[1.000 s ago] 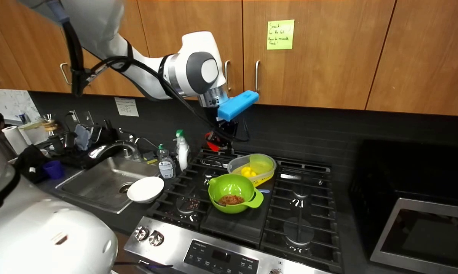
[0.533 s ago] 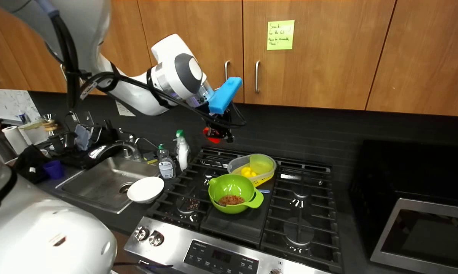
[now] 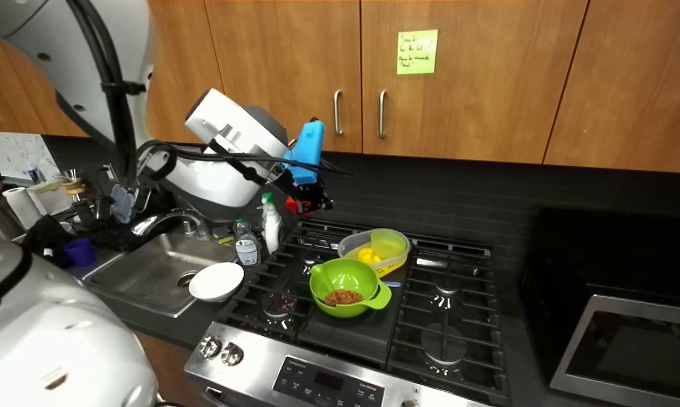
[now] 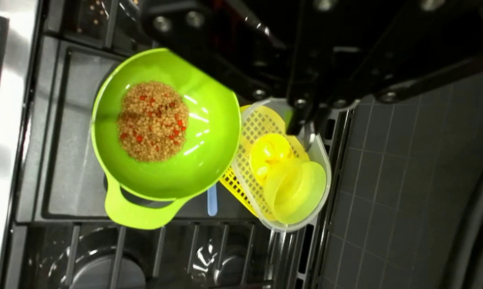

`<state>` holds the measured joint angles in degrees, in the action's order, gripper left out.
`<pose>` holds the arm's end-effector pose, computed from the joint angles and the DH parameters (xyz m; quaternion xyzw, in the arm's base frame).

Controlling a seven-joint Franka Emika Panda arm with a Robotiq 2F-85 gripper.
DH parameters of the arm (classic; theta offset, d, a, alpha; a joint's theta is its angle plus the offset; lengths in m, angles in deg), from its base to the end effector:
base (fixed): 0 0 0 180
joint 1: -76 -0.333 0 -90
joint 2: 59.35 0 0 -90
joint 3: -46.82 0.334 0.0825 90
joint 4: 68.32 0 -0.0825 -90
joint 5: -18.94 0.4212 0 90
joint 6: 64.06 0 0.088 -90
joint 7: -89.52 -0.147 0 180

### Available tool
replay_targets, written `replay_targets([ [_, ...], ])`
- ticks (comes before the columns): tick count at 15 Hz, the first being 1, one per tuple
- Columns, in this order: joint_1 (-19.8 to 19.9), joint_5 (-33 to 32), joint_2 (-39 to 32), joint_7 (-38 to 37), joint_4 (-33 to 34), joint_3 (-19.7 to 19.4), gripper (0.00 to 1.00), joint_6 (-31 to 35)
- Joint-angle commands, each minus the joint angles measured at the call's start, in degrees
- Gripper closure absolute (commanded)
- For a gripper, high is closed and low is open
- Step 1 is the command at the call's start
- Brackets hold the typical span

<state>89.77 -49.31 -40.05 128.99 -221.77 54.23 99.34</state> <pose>0.4587 -0.0148 0.3341 0.6264 0.6886 0.0612 0.3602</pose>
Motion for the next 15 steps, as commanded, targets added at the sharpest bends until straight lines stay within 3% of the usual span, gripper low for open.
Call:
replay_targets([
  [1,4.9,-16.2,2.2,-9.4,0.4,6.6,0.99,-0.9],
  [5,3.9,-36.2,2.3,-24.9,1.7,11.1,0.99,-4.6],
  [6,-3.6,-29.9,0.5,-18.2,0.9,1.8,0.99,-4.9],
  [9,-7.4,-30.5,0.5,-19.1,0.7,-0.8,0.96,-6.3],
  [12,-7.9,-30.5,0.2,-18.8,0.7,-2.2,0.99,-6.2],
  [14,-9.8,-33.7,1.8,-21.0,0.6,-1.8,0.99,-10.9],
  [15,-7.5,-35.4,2.3,-22.2,0.5,1.8,0.99,-13.1],
])
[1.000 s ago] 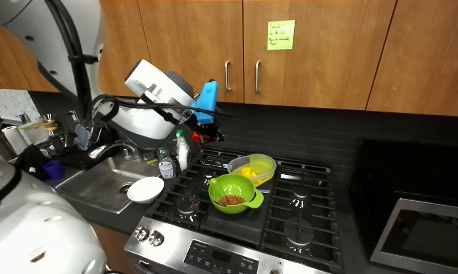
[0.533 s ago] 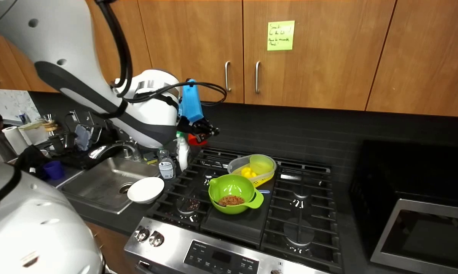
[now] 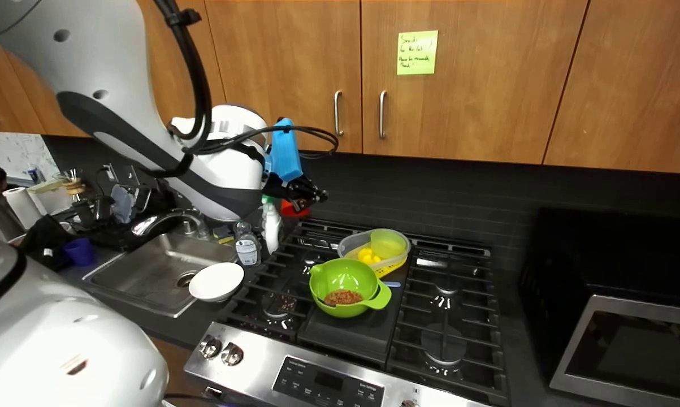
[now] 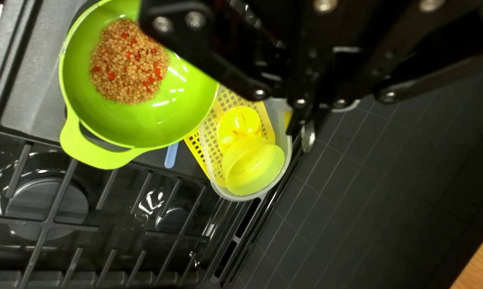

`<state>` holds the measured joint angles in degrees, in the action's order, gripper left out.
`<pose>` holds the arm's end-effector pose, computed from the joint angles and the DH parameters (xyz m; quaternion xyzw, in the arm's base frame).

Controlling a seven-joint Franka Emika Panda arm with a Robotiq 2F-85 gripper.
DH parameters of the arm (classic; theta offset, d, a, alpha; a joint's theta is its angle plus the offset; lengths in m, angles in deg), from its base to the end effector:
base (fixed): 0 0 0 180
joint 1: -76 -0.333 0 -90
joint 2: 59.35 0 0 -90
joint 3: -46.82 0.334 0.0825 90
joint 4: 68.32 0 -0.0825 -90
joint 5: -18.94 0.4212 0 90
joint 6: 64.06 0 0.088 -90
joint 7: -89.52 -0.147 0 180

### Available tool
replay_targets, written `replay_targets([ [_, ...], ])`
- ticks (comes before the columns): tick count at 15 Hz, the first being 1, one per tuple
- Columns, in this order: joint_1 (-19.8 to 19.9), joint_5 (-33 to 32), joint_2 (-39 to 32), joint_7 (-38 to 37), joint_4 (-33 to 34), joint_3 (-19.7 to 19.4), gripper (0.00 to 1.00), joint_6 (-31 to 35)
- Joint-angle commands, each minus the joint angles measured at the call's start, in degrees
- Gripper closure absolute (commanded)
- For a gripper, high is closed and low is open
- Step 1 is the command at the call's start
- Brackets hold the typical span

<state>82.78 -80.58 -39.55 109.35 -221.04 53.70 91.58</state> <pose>0.4516 0.0167 0.3287 0.5097 0.7195 0.0321 0.4706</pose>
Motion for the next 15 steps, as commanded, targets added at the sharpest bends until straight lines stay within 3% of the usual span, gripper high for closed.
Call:
replay_targets([
  [1,-4.9,-6.0,1.8,-2.7,-0.3,0.1,0.99,-10.1],
  [6,-10.2,-13.0,-0.7,-1.3,1.0,2.1,0.99,-24.9],
  [7,-10.7,-10.2,0.1,-1.1,0.0,-0.3,0.99,-21.4],
  [8,-11.3,-10.3,0.0,-1.1,0.0,-0.3,0.96,-22.3],
  [10,-11.6,-10.2,-0.1,-1.2,-0.1,-0.6,0.99,-22.2],
  [15,-12.5,-6.7,-9.3,0.9,10.9,0.1,0.99,-25.3],
])
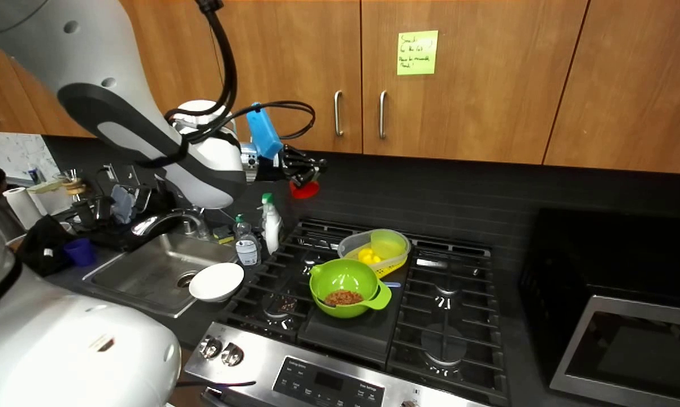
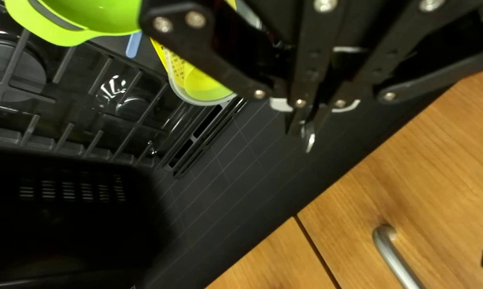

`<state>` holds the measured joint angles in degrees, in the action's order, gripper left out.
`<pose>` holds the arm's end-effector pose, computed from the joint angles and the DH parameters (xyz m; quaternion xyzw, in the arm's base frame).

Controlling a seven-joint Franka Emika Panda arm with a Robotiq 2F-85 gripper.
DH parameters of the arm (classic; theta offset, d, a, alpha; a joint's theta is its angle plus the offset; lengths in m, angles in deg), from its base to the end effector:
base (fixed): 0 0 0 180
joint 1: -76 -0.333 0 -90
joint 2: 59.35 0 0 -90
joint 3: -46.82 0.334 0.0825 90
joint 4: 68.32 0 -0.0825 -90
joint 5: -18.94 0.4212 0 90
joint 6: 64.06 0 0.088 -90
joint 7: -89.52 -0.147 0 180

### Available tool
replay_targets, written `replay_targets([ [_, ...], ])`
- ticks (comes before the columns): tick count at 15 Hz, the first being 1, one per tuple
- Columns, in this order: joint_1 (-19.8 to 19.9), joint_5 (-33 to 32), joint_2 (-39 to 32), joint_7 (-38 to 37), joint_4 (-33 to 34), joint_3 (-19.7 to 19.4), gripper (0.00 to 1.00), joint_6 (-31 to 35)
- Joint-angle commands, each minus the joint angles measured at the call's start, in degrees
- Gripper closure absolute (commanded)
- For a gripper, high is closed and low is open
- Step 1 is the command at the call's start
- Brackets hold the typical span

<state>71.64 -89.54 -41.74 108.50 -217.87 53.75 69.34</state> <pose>0.4780 0.0488 0.3574 0.4116 0.6801 -0.0456 0.6049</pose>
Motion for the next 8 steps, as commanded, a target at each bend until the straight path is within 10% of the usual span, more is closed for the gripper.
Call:
replay_targets([
  [1,-1.6,3.4,-9.9,2.2,10.6,0.5,0.99,-5.0],
  [8,-4.2,18.0,-24.4,5.5,23.8,2.6,0.99,-19.3],
])
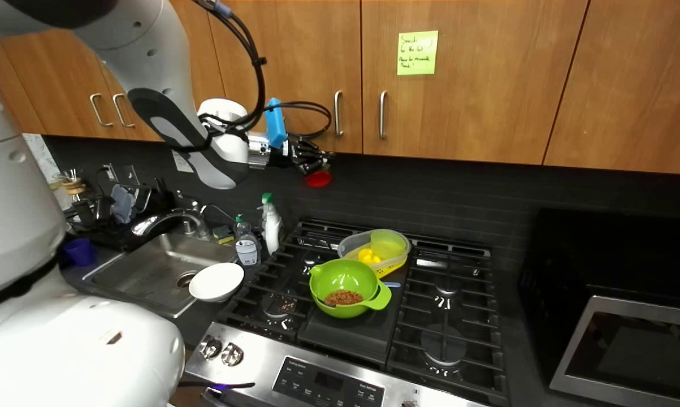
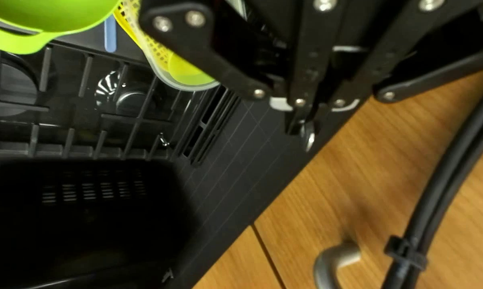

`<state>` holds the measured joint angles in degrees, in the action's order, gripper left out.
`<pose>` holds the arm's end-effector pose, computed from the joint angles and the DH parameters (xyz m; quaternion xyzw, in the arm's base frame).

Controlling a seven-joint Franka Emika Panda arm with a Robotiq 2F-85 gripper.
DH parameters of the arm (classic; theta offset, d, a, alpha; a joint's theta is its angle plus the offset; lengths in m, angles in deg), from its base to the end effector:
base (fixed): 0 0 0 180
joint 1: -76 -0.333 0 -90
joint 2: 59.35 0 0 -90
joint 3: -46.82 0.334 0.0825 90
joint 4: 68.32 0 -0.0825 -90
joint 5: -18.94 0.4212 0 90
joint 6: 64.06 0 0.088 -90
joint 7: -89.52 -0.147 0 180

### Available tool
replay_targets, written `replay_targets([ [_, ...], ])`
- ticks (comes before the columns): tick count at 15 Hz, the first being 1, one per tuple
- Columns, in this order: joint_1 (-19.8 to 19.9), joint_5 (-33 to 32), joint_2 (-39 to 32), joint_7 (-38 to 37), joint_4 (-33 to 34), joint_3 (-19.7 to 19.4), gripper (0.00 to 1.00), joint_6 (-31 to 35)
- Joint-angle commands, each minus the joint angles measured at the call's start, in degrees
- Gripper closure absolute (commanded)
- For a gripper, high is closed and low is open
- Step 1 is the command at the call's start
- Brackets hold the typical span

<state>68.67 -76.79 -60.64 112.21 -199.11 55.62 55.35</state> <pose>0.5749 0.0783 0.3504 0.4859 0.6306 -0.1075 0.5956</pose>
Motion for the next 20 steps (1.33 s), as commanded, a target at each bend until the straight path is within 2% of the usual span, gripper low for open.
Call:
replay_targets([
  [1,-1.6,7.2,-5.6,1.7,5.1,0.9,0.99,-6.8],
  [5,-2.3,13.3,-4.0,1.0,1.7,1.6,0.99,-12.0],
  [10,-1.8,16.2,-3.0,1.0,-2.1,1.3,0.99,-15.0],
  [16,0.0,18.4,-4.9,-1.1,-4.6,-0.1,0.99,-13.6],
  [20,1.3,17.3,-5.8,-0.7,-4.2,-1.2,0.99,-11.9],
])
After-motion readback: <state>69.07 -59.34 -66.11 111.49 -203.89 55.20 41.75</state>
